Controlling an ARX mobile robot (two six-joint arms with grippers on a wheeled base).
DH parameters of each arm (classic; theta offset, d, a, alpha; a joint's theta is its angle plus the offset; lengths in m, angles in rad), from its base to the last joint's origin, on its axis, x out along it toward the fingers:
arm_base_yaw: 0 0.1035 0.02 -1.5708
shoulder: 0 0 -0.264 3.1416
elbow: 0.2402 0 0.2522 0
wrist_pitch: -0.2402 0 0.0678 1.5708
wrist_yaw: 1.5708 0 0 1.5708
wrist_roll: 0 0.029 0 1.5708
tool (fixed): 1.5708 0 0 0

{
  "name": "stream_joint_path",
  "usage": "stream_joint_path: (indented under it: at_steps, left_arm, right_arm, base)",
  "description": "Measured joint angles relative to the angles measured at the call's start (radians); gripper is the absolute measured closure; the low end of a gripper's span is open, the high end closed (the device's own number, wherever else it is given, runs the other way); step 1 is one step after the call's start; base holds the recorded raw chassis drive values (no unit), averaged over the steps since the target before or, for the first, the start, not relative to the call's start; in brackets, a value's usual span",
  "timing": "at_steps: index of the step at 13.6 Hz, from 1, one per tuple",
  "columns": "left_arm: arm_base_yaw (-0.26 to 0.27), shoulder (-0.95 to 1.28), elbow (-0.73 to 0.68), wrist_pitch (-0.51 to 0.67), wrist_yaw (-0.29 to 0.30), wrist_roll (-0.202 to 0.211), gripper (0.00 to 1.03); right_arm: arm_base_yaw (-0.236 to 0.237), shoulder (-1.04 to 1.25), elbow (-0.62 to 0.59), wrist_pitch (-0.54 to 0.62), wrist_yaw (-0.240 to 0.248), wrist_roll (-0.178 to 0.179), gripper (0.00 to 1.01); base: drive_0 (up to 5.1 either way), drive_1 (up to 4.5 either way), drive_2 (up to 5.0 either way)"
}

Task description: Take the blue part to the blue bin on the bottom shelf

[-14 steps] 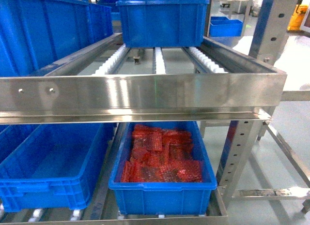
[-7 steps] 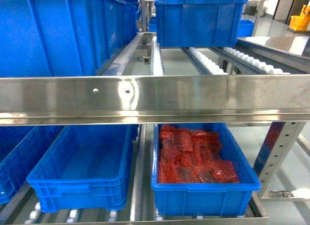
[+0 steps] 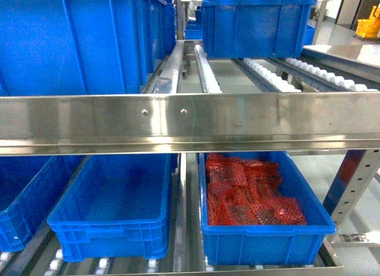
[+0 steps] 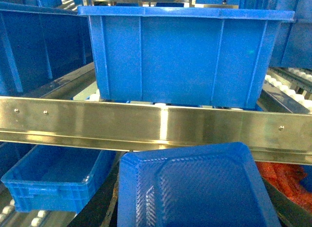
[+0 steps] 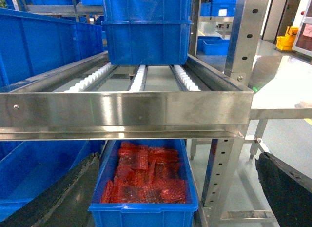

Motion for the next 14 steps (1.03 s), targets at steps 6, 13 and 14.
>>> stream_joint_path:
  at_steps: [6, 13, 14]
  left_arm:
    - [0.0, 0.0, 0.0, 0.0, 0.0, 0.0, 0.59]
    - [0.0, 0.0, 0.0, 0.001, 0.0, 0.0, 0.59]
    - [0.0, 0.0, 0.0, 0.001, 0.0, 0.0, 0.59]
  right_arm:
    - [0.0, 0.0, 0.0, 0.0, 0.0, 0.0, 0.03]
    - [0.0, 0.0, 0.0, 0.001, 0.001, 0.0, 0.03]
    - [0.0, 0.0, 0.0, 0.0, 0.003, 0.0, 0.03]
  base:
    - [0.0, 0.0, 0.0]
    - [0.0, 0.0, 0.0]
    - [0.0, 0.0, 0.0]
